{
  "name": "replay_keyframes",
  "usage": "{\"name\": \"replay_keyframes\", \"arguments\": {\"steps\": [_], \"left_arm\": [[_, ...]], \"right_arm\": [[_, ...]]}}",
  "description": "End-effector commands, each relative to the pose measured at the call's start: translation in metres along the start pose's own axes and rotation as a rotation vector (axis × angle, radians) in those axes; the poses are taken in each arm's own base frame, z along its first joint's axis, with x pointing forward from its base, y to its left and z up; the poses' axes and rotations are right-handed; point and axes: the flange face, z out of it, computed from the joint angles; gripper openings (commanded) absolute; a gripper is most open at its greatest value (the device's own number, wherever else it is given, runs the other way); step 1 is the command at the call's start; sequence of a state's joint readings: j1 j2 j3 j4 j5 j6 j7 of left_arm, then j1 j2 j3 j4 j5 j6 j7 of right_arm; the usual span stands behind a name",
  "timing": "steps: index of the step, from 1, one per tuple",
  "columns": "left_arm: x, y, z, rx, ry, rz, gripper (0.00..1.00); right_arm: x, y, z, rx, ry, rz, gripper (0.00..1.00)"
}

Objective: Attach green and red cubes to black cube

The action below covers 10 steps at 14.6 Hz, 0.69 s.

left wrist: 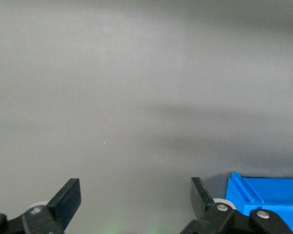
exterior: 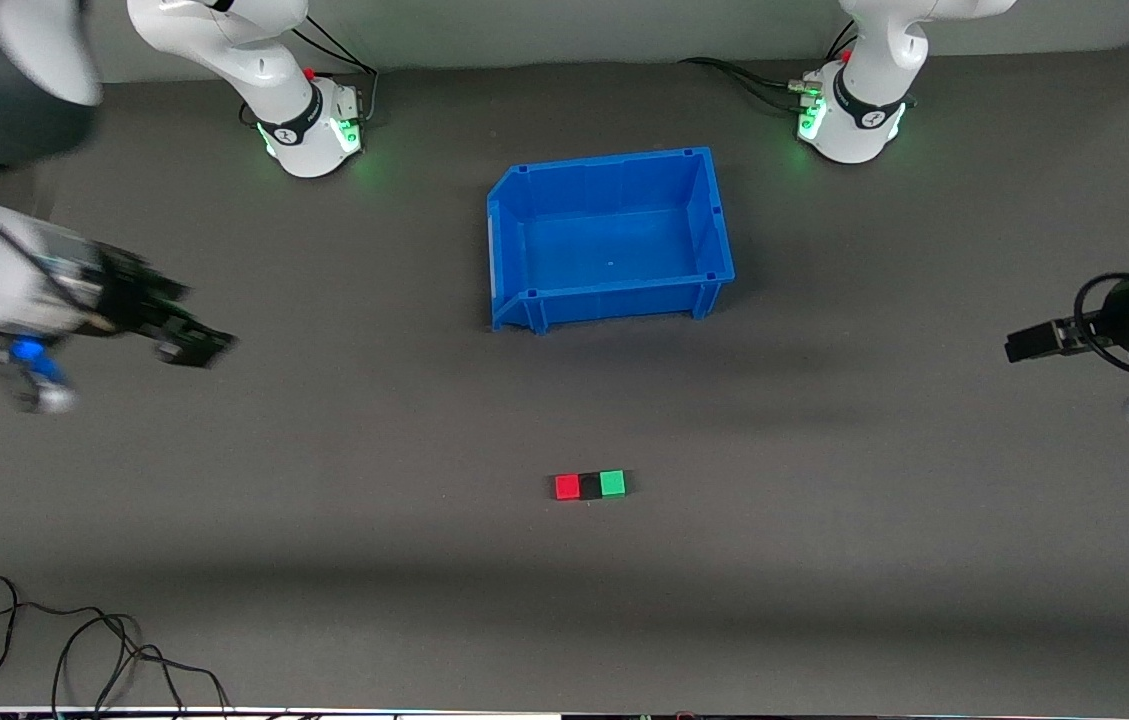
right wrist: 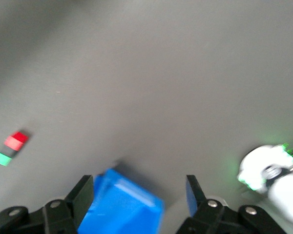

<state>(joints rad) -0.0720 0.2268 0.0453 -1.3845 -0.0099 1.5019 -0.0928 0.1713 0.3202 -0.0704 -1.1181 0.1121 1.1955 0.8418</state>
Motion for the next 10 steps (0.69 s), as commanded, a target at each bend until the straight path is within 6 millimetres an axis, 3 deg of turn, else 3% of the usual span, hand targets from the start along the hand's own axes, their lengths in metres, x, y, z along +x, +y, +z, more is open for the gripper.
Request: {"name": "replay_keyframes", "arguments": {"steps": [1,5,7,10], "left_arm": [[-0.023,-0.001,0.004,-0.018,0.024,0.078,1.0],[-0.035,0.007,-0.013,-0.031,0.061,0.101,1.0],[-0.037,0.007,-0.017,-0.033,0.066,0.101,1.0],[-0.037,0.008,-0.019,-0.033,0.066,0.102,1.0]], "right_arm": [[0.012,0.039,-0.007,-0.035,0.012,-0.175,0.85],[0.048,0.088,-0.015,-0.026,0.024,-0.401,0.86],[0.061,0.097,-0.009,-0.011,0.048,-0.441,0.86],[0.063,0.105,-0.003,0.034,0.111,-0.482,0.86]]}}
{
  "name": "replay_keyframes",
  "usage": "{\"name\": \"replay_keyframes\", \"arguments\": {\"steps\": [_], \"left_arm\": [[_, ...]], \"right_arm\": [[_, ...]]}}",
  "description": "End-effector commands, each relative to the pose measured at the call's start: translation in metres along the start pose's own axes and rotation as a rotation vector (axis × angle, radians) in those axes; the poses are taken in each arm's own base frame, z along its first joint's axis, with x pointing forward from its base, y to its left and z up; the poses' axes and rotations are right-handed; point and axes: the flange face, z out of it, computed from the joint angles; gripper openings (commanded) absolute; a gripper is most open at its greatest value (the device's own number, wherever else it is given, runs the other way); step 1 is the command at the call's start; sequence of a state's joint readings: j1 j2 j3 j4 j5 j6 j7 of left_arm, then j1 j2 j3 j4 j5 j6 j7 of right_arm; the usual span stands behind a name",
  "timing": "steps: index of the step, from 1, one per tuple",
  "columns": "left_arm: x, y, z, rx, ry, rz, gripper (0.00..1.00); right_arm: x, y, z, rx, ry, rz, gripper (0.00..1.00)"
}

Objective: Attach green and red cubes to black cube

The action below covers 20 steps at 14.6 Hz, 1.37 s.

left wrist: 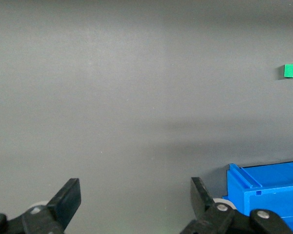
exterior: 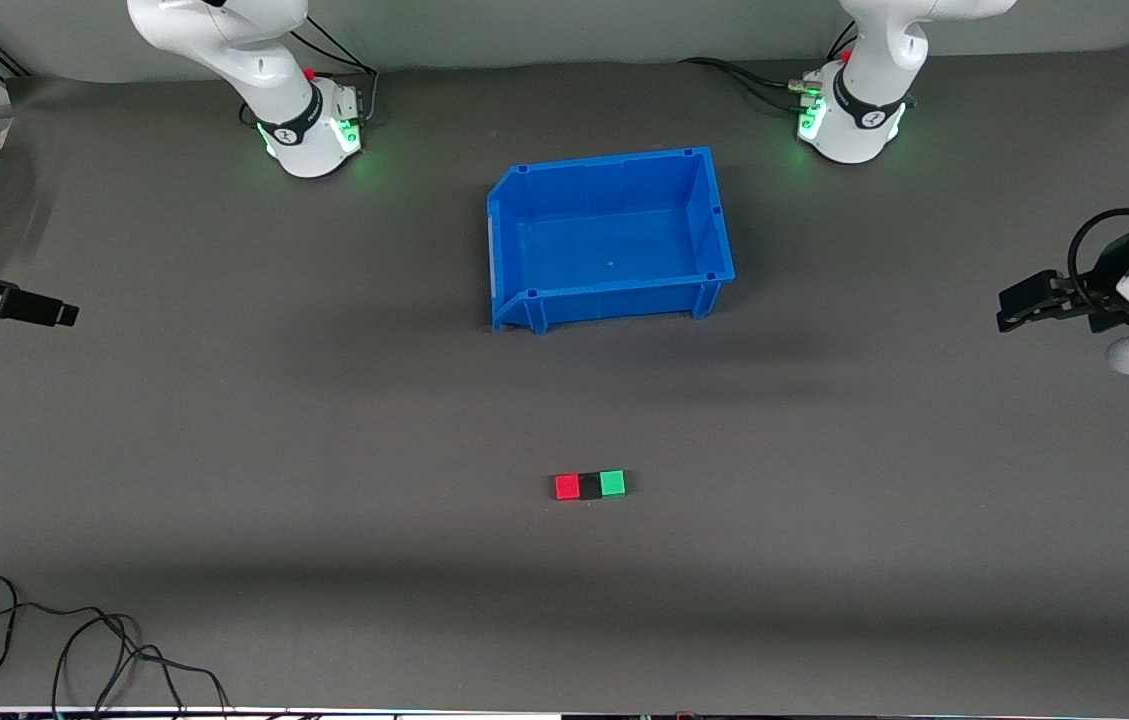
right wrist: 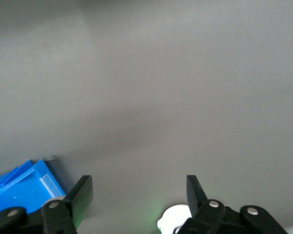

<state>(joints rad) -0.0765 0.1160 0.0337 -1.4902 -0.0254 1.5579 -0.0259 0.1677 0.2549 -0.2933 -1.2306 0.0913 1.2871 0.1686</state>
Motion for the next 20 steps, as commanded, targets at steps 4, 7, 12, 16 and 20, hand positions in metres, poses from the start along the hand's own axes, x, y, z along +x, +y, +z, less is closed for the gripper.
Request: {"name": "replay_keyframes", "arguments": {"steps": [4,7,12,16,20], "left_arm": [[-0.007,0.007,-0.002,-0.01,0.009,0.028,1.0],[-0.008,0.008,-0.002,-0.018,0.006,0.035,1.0],[-0.01,0.002,-0.009,-0.019,0.002,0.025,1.0],[-0.012,-0.001,-0.011,-0.007,-0.012,0.022,1.0],[-0.015,-0.013,-0.017,0.0,0.004,0.002,1.0]], "right_arm": [[-0.025,0.011,0.012,0.021,0.105,-0.049,0.86],[-0.032,0.015,0.019,0.004,0.127,-0.056,0.86],[-0.034,0.006,0.02,0.006,0.139,-0.072,0.89],[-0.035,0.011,0.018,0.013,0.151,-0.062,0.89],[-0.038,0.007,0.017,0.016,0.155,-0.062,0.89]]}}
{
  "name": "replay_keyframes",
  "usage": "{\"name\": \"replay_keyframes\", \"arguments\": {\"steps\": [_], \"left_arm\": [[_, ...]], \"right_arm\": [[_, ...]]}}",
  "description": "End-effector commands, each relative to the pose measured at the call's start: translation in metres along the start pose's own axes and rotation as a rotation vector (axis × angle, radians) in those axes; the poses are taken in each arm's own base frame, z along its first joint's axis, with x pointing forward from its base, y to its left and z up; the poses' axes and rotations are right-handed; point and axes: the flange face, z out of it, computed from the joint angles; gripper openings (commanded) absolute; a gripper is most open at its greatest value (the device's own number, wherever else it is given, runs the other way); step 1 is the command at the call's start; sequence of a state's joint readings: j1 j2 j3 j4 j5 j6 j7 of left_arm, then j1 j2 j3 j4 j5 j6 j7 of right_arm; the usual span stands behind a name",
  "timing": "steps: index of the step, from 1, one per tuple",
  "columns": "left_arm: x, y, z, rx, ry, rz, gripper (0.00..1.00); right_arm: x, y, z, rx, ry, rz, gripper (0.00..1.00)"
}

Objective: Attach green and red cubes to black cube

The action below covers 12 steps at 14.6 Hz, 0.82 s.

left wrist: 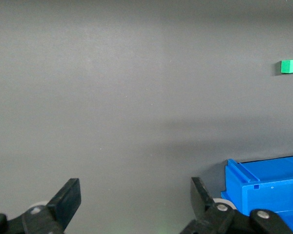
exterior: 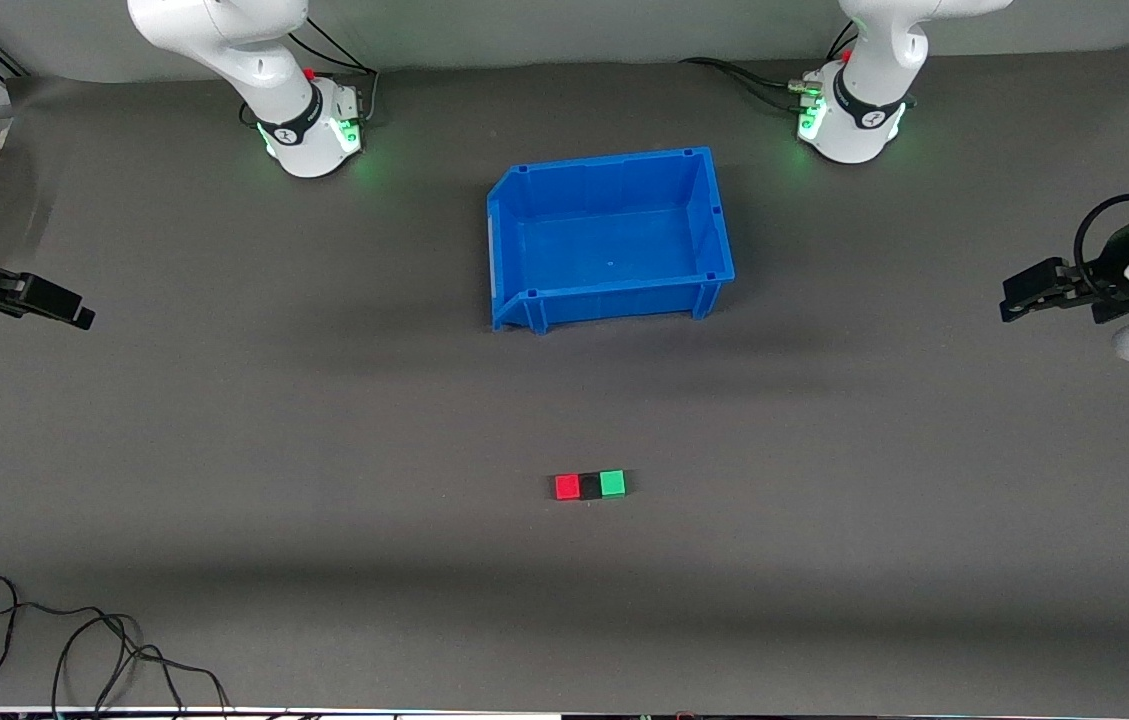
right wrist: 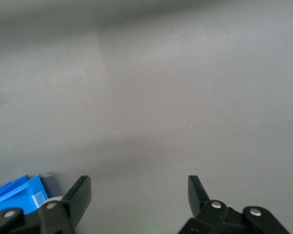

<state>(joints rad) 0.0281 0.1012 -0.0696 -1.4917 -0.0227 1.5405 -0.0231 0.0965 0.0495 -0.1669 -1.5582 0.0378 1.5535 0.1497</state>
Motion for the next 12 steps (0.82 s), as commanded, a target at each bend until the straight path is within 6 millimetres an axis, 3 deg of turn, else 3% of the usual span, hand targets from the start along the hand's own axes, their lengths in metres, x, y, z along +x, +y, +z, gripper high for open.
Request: {"name": "replay_keyframes", "arguments": {"steps": [1,4,10,12], "left_arm": [[-0.009,-0.01,-0.012,0.009,0.01,-0.001,1.0],[-0.009,-0.008,-0.014,0.009,0.016,0.0,1.0],[-0.012,-0.002,-0.015,0.052,0.009,0.004,1.0],[-0.013,-0.002,-0.015,0.053,0.0,0.013,1.0]], "right_arm": [[-0.015,-0.001,-0.005,-0.01,0.032,-0.013,0.89],[-0.03,-0.005,0.002,-0.005,0.064,-0.022,0.89],[-0.033,-0.004,0.006,0.001,0.084,-0.017,0.89],[-0.036,-0.021,0.007,0.012,0.085,0.015,0.89]]}}
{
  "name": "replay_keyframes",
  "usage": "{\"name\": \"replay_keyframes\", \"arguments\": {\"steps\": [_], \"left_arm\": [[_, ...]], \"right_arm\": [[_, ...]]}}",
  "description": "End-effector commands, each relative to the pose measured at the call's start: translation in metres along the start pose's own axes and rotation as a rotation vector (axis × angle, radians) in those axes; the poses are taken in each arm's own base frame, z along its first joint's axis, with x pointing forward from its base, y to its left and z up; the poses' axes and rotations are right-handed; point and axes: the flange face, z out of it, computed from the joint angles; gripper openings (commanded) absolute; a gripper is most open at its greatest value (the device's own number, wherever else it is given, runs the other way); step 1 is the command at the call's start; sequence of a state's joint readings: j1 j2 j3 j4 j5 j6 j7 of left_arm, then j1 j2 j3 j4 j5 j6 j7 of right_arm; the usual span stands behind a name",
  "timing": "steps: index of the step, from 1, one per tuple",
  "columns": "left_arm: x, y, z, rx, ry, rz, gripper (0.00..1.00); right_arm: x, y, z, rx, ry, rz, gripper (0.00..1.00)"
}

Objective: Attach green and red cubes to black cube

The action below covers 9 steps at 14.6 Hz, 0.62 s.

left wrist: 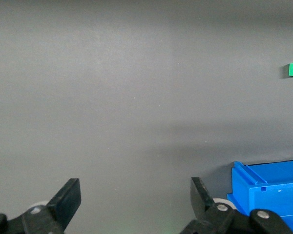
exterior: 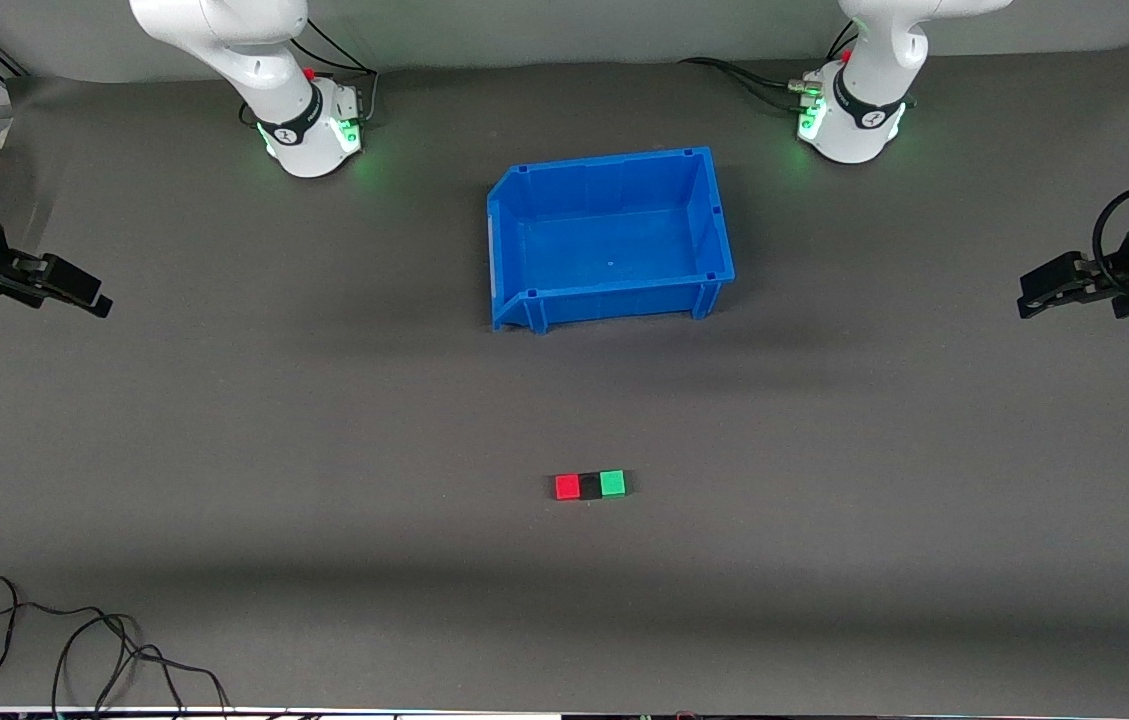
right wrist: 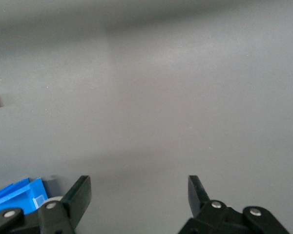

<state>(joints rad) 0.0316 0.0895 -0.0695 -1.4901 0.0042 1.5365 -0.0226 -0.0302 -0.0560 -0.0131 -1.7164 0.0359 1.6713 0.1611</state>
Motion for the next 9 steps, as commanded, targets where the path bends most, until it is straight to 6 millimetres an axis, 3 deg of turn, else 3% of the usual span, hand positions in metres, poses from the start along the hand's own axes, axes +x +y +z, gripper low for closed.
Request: {"name": "replay_keyframes", "arguments": {"steps": [1,3,9], "left_arm": [[-0.0092,0.0022,-0.0068,0.025,-0.015,0.017,1.0],[-0.0091,0.0047,-0.0069,0.025,-0.013,0.022,1.0],[-0.0085,0.0051,-0.0062,0.022,-0.013,0.022,1.0]], "right_arm": [[-0.0148,-0.0268,-0.0013,-0.006,0.02,0.056,0.89],[-0.0188,-0.0345,0.0008,-0.014,0.001,0.071,0.89],[-0.0159,-0.0309,-0.0046,-0.022,0.012,0.006,0.89]]}}
